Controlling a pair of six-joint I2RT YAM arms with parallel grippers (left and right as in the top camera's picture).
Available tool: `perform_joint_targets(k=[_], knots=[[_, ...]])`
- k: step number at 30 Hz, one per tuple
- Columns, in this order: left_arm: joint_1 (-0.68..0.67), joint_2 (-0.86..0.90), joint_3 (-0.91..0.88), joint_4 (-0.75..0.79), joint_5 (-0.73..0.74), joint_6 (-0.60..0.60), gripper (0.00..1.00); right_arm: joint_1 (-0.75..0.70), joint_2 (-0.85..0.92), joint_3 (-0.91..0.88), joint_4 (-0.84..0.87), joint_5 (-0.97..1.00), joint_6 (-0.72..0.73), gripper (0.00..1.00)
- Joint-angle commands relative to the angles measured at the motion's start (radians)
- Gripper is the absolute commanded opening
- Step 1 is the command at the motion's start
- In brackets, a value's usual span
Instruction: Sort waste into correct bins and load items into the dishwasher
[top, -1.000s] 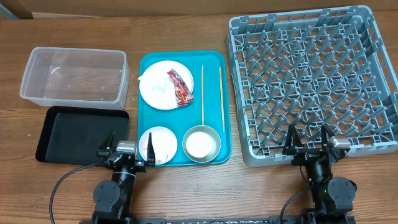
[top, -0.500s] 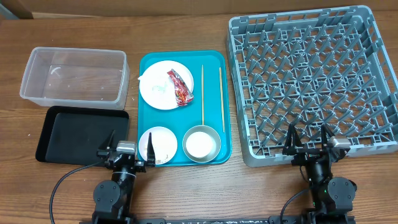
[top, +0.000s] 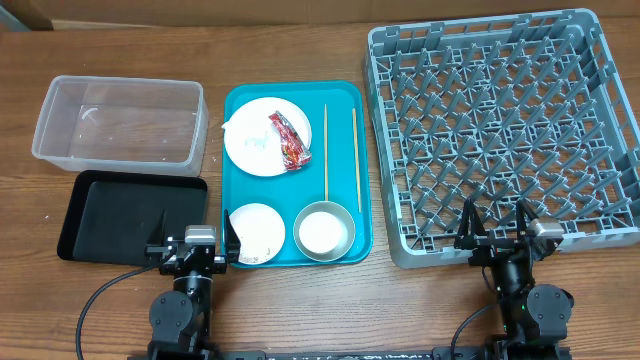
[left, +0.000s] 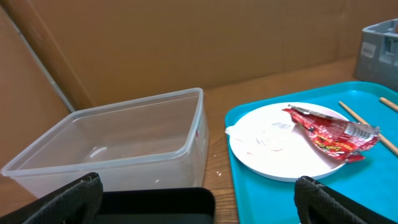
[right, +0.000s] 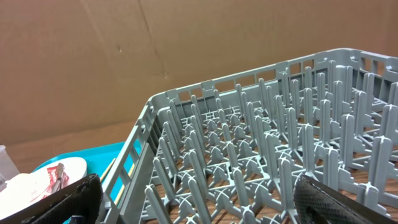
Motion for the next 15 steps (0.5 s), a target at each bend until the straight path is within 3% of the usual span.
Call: perform_joint_targets(k=[1, 6, 9, 11, 15], knots=[[0.008, -0.005, -0.004, 0.002, -0.025, 0.026, 1.0, -0.004, -0.01, -0.01, 0.003, -0.023, 0.017, 1.0], [0.008, -0.005, -0.004, 0.036, 0.045, 0.024, 1.0, -0.004, -0.01, -0.01, 0.027, -0.045, 0.211, 1.0], [0.008, -0.005, -0.003, 0.281, 0.227, 0.034, 1.0, -0.004, -0.01, 0.031, 0.084, -0.164, 0.219, 1.0], [0.008, -0.001, 0.022, 0.385, 0.238, -0.008, 1.0, -0.004, 0.002, 0.109, 0.056, -0.187, 0.244, 1.0], [0.008, 0.093, 0.179, 0.28, 0.286, -0.065, 1.0, -0.004, 0.106, 0.33, -0.076, -0.19, 0.263, 1.0]])
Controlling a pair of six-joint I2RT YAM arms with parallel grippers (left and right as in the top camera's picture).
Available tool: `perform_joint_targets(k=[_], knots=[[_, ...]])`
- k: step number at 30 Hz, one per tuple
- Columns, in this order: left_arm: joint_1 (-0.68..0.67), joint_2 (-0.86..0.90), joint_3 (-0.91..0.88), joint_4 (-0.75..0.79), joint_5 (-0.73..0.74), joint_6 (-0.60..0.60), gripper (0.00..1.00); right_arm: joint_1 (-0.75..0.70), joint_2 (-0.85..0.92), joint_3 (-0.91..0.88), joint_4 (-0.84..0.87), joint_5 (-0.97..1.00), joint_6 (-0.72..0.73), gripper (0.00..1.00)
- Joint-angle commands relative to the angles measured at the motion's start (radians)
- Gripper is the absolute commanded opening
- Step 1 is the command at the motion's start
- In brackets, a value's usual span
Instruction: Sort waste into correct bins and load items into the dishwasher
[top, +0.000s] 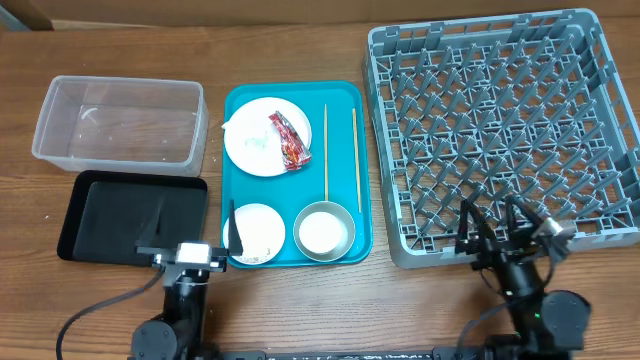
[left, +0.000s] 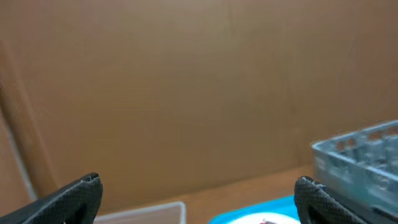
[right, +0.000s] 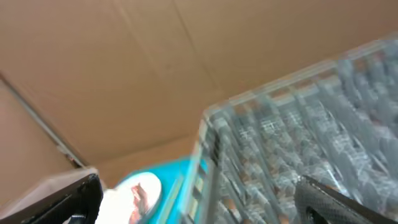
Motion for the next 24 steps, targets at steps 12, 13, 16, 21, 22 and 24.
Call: perform_joint_targets(k=[12, 13, 16, 21, 22, 24], knots=[[0.008, 1.048, 1.338, -1.095, 0.369, -0.029, 1.0, -0.004, 0.851, 1.187, -0.943, -0.039, -0.047, 1.0], [0.008, 1.096, 1.398, -1.156, 0.361, -0.029, 1.0, -0.004, 0.874, 1.202, -0.956, -0.056, -0.048, 1.0], [0.008, 1.235, 1.53, -1.286, 0.402, -0.068, 1.0, -0.004, 0.974, 1.218, -0.996, -0.243, -0.048, 1.0], [0.007, 1.341, 1.532, -1.309, 0.514, -0.18, 1.0, -0.004, 1.048, 1.218, -1.009, -0.289, -0.048, 1.0], [-0.011, 1.374, 1.53, -1.325, 0.531, -0.22, 1.0, -0.004, 1.049, 1.218, -1.017, -0.288, -0.048, 0.99], [-0.068, 1.418, 1.524, -1.371, 0.497, -0.216, 0.92, -0.004, 1.045, 1.218, -1.026, -0.288, -0.048, 0.96]])
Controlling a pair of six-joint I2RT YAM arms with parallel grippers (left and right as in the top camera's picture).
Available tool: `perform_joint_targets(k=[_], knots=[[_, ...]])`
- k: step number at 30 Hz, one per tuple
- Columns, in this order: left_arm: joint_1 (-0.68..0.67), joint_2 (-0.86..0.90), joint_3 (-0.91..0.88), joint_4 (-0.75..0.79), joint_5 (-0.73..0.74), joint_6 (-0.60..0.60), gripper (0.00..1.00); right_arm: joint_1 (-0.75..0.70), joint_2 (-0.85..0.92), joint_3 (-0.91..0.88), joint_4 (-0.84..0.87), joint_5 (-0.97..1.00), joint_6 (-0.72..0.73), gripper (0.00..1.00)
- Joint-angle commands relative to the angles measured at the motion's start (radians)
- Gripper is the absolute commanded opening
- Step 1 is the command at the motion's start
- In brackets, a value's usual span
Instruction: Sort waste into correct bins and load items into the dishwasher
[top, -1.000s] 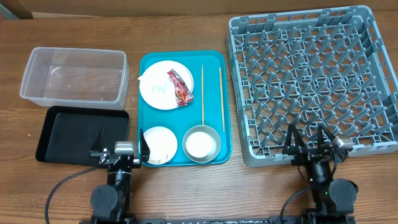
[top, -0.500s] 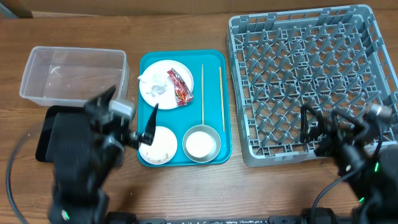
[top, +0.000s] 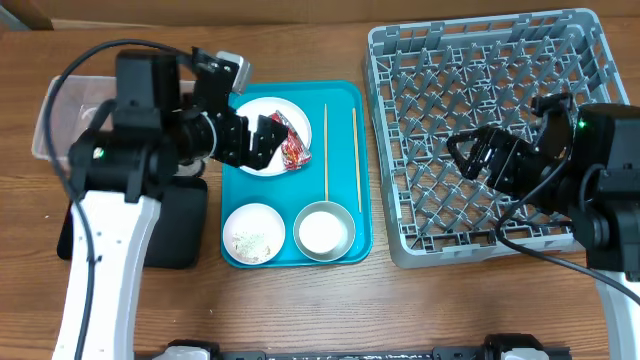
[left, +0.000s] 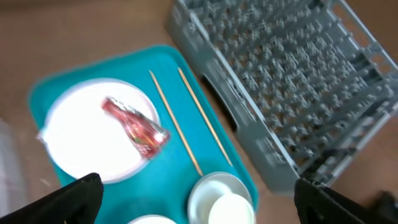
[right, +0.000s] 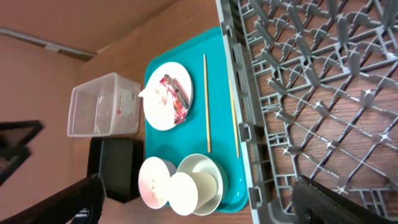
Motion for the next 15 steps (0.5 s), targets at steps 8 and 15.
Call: perform_joint_targets(k=[8, 15], knots=[[-0.372, 0.311, -0.126, -0.114, -0.221, -0.153, 0.51, -0.001, -0.015, 0.022, -0.058, -0.004, -0.011, 0.97], [-0.379, 0.309, -0.274, -0.018, -0.292, -0.218, 0.53, -0.001, -0.011, 0.021, -0.057, 0.019, -0.01, 0.97]])
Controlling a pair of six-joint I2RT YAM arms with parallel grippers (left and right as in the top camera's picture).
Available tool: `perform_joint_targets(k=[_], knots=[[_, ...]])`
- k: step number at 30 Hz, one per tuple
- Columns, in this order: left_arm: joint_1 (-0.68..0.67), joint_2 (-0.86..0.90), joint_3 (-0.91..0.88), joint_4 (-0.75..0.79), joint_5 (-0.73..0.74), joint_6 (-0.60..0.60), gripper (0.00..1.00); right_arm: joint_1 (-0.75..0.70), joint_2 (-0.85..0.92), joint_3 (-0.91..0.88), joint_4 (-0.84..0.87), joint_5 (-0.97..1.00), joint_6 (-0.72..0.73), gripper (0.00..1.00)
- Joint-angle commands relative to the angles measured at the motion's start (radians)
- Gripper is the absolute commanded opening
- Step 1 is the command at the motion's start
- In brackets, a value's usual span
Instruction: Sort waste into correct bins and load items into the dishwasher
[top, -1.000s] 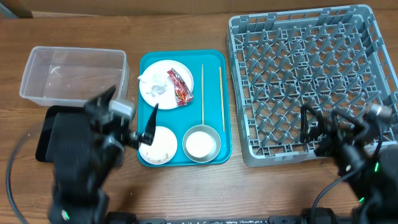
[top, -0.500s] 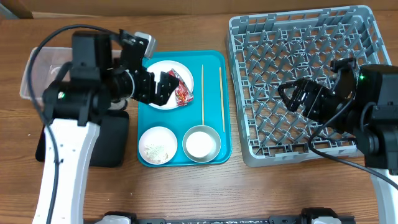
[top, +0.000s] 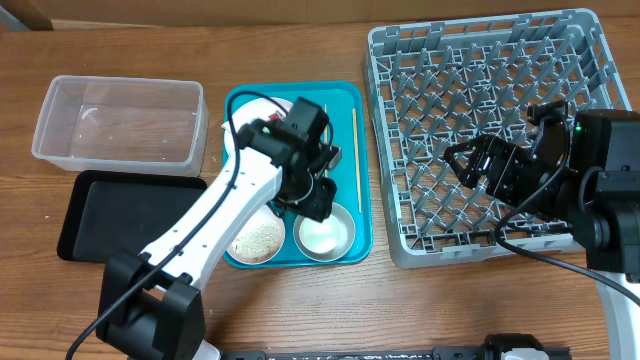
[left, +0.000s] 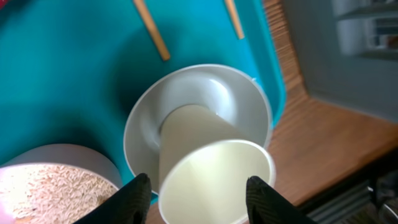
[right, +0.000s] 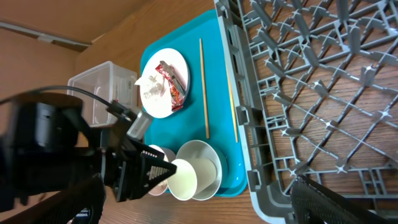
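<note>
A white paper cup (left: 208, 177) stands inside a metal bowl (left: 205, 93) at the front right of the teal tray (top: 340, 95). My left gripper (left: 199, 200) hangs over it, open, one finger on each side of the cup's rim. A small bowl of rice (left: 43, 183) sits just left of it. Two chopsticks (right: 204, 87) lie along the tray's right side. The white plate with a red wrapper (right: 165, 84) shows in the right wrist view; overhead my left arm covers most of it. My right gripper (top: 470, 165) is open above the grey dish rack (top: 520, 90).
A clear plastic bin (top: 120, 122) stands at the back left, and a black tray (top: 120, 215) lies in front of it. The dish rack (right: 317, 93) fills the right side, its left wall close to the teal tray's edge.
My left gripper was high over the plate and wrapper; it is now low over the cup in the metal bowl, fingers closer together around the rim. The right gripper has barely moved.
Both arms first sat folded at the table's front edge, grippers open. Then they began lifting. Later the left arm was over the plate and the right over the rack. Now the left gripper straddles the cup; no object has moved.
</note>
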Motion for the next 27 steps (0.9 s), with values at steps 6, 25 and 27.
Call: perform_joint_targets(k=[6, 25, 27], knots=[[-0.006, 0.003, -0.151, 0.107, -0.038, -0.048, 0.42, -0.001, -0.008, 0.018, 0.004, 0.03, -0.01, 0.97], [0.201, -0.026, 0.125, 0.0, 0.385, 0.058, 0.04, -0.001, -0.008, 0.018, 0.061, -0.077, -0.01, 0.97], [0.327, -0.026, 0.142, 0.021, 0.843, 0.197, 0.04, 0.001, -0.008, 0.018, 0.093, -0.151, -0.01, 0.97]])
